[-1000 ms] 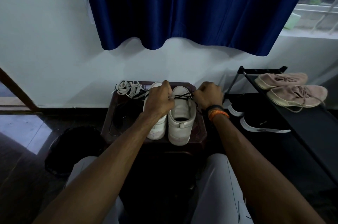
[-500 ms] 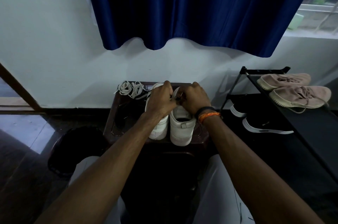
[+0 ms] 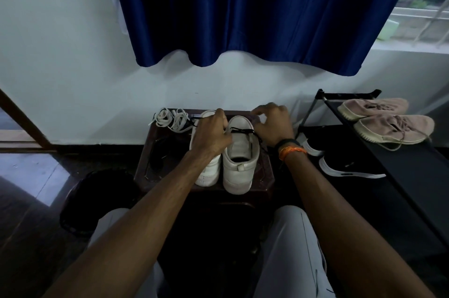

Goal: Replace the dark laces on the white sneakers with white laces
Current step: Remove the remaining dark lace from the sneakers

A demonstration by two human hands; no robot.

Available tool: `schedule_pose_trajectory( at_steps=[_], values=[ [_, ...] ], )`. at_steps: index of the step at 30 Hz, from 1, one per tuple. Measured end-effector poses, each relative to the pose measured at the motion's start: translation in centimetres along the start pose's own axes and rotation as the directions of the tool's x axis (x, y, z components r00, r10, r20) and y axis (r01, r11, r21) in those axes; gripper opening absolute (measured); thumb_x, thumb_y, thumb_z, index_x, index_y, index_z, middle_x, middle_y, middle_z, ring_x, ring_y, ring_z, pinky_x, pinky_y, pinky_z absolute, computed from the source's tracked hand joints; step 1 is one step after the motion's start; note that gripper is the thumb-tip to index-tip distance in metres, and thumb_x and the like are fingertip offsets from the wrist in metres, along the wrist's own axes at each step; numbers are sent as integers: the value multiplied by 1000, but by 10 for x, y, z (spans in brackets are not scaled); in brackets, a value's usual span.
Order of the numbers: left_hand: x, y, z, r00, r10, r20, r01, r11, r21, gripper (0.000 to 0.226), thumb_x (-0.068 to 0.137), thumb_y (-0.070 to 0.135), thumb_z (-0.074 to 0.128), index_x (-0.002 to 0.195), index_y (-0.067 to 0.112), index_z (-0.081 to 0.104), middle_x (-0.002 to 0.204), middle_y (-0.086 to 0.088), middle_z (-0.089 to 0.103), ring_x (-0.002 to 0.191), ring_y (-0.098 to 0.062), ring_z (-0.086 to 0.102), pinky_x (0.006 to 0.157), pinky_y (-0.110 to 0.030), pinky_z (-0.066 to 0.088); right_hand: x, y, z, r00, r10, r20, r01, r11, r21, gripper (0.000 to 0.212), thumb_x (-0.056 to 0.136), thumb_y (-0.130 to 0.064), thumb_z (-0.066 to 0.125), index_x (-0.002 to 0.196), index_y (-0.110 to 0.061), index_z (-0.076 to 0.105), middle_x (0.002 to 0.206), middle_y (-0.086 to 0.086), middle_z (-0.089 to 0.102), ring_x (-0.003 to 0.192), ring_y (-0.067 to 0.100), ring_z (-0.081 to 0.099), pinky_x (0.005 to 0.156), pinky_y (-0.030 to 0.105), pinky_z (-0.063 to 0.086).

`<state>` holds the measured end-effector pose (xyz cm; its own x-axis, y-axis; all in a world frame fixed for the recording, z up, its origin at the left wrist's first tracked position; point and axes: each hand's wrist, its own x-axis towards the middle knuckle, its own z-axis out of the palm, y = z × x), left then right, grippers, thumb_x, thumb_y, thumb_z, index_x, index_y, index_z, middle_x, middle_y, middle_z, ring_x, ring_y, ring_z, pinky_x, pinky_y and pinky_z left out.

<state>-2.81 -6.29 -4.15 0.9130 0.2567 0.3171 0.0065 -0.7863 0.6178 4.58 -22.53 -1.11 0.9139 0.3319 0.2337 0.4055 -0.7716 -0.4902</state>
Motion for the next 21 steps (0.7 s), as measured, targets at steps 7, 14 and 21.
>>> schedule_pose_trajectory(
  at_steps=[7, 14, 21],
  values=[
    [-1, 3, -4, 1000, 9, 0, -9, 1000, -17, 17, 72, 4, 61, 87, 8, 53, 83, -9, 63, 81, -32, 60, 68, -44, 48, 1, -23, 26, 958, -144, 246, 204, 949, -239, 19, 81, -33, 76, 99, -27, 78, 117, 6, 60, 114, 32, 49, 90, 40, 44],
    [-1, 1, -2, 1000, -7, -9, 7, 1000, -2, 17, 75, 8, 64, 87, 11, 52, 83, -7, 64, 79, -29, 61, 68, -43, 49, 2, -8, 16, 997, 60, -48, -62, 998, -28, 13, 81, -19, 66, 86, -12, 75, 102, 14, 67, 94, 36, 64, 76, 35, 51],
    [-2, 2, 0, 1000, -23, 0, 23, 1000, -2, 18, 75, 6, 65, 87, 11, 53, 82, -6, 64, 78, -27, 60, 68, -40, 48, -1, 11, 1, 982, 174, -75, -179, 981, -74, 22, 82, -24, 68, 97, -10, 76, 107, 19, 68, 98, 41, 64, 81, 39, 54]
  ],
)
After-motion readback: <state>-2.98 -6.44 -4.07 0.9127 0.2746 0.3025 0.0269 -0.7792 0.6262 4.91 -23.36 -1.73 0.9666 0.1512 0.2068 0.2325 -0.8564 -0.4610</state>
